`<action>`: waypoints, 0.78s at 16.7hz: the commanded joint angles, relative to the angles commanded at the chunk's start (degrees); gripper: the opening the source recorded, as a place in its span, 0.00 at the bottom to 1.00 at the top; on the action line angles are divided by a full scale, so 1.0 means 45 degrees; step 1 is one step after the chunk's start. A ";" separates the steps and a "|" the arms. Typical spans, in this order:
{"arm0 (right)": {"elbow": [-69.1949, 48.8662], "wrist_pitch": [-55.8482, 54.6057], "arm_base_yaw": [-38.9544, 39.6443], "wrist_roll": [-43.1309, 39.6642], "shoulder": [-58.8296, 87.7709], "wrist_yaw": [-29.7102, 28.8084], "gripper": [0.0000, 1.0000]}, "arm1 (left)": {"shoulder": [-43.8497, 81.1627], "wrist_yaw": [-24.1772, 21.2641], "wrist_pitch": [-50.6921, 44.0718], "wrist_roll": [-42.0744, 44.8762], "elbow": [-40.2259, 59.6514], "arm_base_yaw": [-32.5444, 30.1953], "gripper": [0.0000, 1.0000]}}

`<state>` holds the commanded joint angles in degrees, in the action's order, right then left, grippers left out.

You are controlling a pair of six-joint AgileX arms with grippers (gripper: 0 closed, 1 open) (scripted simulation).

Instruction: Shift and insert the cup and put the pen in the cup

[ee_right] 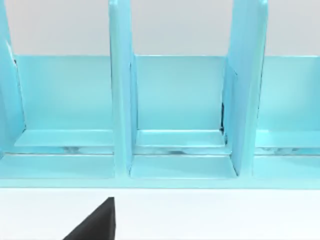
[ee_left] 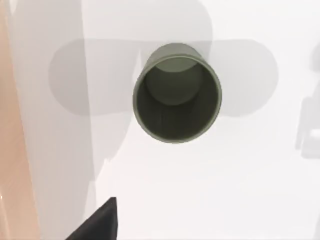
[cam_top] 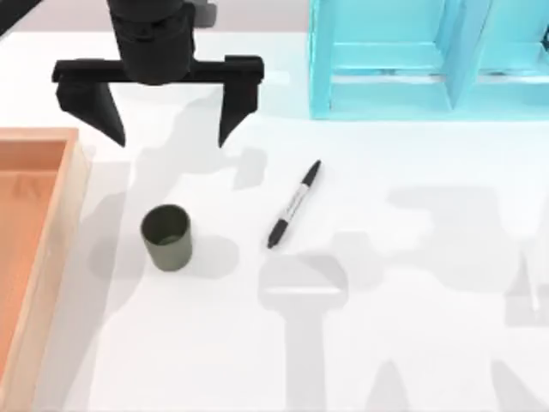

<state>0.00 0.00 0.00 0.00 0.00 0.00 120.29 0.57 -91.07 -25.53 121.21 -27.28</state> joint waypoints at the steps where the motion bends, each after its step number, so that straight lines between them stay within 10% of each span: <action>1: 0.0000 0.0000 0.0000 0.0000 0.0000 0.0000 1.00 | -0.0008 0.0000 -0.0460 0.0002 0.0470 0.0002 1.00; 13: 0.0000 0.0000 0.0000 0.0000 0.0000 0.0000 1.00 | 0.2175 0.1070 0.0369 0.1045 0.2077 -0.1381 1.00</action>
<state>0.00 0.00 0.00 0.00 0.00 0.00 130.08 5.39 -89.41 -20.83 130.55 -33.49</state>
